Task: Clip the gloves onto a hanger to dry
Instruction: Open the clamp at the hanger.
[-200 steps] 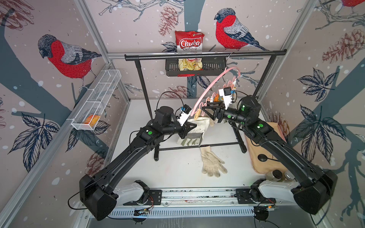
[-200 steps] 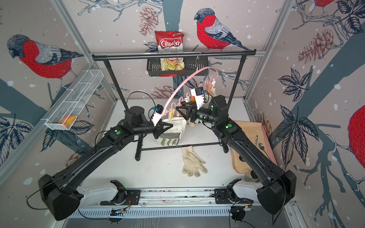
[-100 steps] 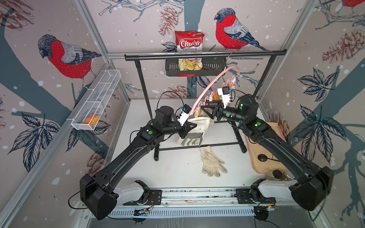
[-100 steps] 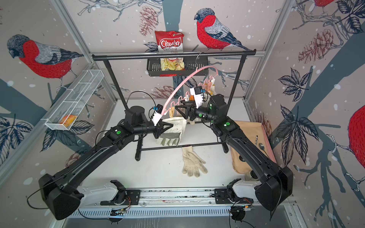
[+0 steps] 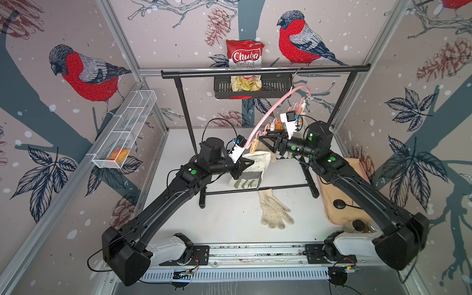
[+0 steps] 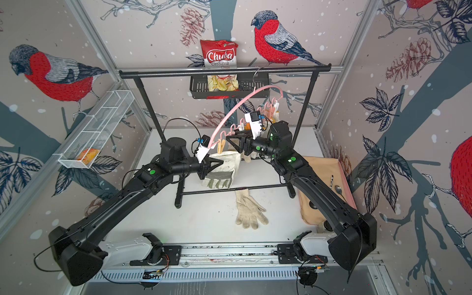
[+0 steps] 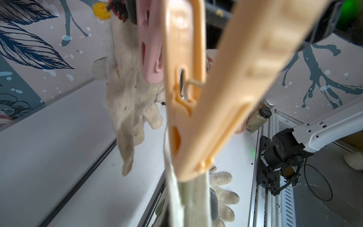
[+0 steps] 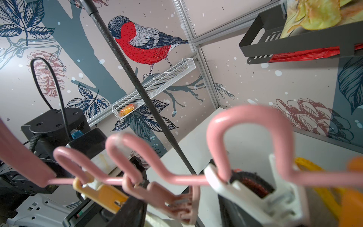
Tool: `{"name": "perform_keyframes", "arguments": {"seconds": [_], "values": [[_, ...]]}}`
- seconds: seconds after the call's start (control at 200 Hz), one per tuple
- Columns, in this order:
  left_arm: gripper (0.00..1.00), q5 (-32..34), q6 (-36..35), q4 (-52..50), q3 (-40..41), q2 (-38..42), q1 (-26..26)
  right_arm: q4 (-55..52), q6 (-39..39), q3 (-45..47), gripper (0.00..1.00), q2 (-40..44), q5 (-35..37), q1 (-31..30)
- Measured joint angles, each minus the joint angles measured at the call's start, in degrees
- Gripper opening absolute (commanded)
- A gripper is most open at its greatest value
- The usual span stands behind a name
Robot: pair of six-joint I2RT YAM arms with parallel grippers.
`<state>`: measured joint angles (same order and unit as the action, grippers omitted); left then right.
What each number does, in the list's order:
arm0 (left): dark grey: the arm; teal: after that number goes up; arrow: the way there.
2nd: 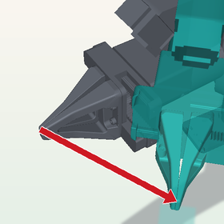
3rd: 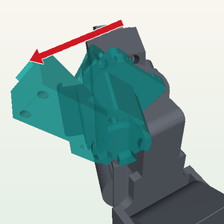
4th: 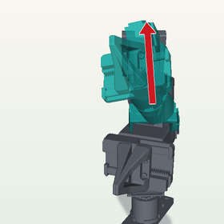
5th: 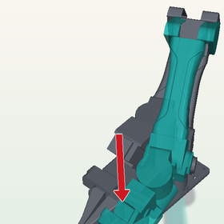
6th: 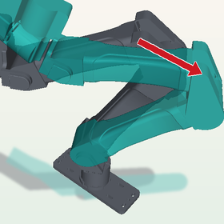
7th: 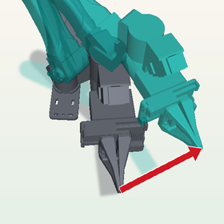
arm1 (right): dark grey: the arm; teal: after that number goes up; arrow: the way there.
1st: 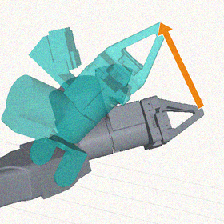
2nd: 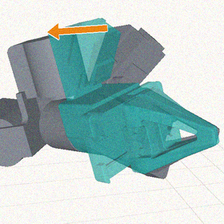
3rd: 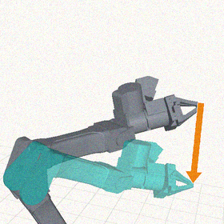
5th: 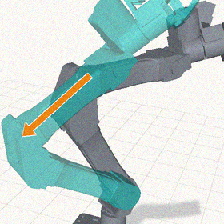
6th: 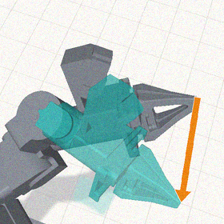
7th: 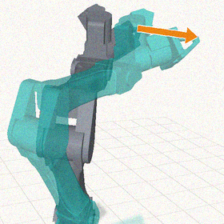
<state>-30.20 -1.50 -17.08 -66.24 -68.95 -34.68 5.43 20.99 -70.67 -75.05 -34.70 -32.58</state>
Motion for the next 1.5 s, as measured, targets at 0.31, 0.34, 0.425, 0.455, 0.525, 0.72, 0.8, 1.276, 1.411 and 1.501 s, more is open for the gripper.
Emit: {"name": "perform_keyframes", "arguments": {"seconds": [0.31,0.34,0.425,0.455,0.525,0.72,0.8,1.276,1.411,1.501], "values": [[0.0,0.35,-0.02,-0.02,0.07,0.07,0.0,0.48,0.0,-0.92,0.57,-0.76,-0.22,-0.02],[0.0,0.35,-0.02,-0.02,0.07,0.02,0.0,0.46,0.0,-1.01,0.57,-0.87,-0.24,-0.02],[0.0,0.35,-0.02,-0.02,0.07,-0.09,0.0,0.5,0.0,-1.09,0.59,-1.07,-0.37,-0.02],[0.0,0.35,-0.02,-0.02,0.07,-0.09,0.0,0.48,0.0,-1.09,0.6,-1.11,-0.42,-0.02],[0.0,0.35,-0.04,-0.02,0.07,-0.09,0.0,0.5,0.0,-1.09,0.61,-1.2,-0.44,-0.02],[0.0,0.35,-0.04,-0.04,0.31,-0.07,0.0,0.57,0.0,-1.44,0.61,-2.05,-1.18,-0.04],[0.0,0.35,-0.04,-0.04,0.44,-0.04,0.0,0.52,0.0,-1.62,0.61,-2.43,-1.33,-0.11],[0.0,0.37,-0.42,-0.04,0.59,-0.02,0.0,1.42,0.15,-2.14,0.46,-2.71,-1.62,-0.31],[0.0,0.37,-0.44,-0.04,0.61,-0.02,0.0,1.44,0.15,-2.16,0.43,-2.8,-1.77,-0.31],[0.0,0.35,-0.44,-0.04,0.61,-0.04,0.0,1.42,0.13,-2.16,0.4,-2.8,-1.77,-0.31]]}}
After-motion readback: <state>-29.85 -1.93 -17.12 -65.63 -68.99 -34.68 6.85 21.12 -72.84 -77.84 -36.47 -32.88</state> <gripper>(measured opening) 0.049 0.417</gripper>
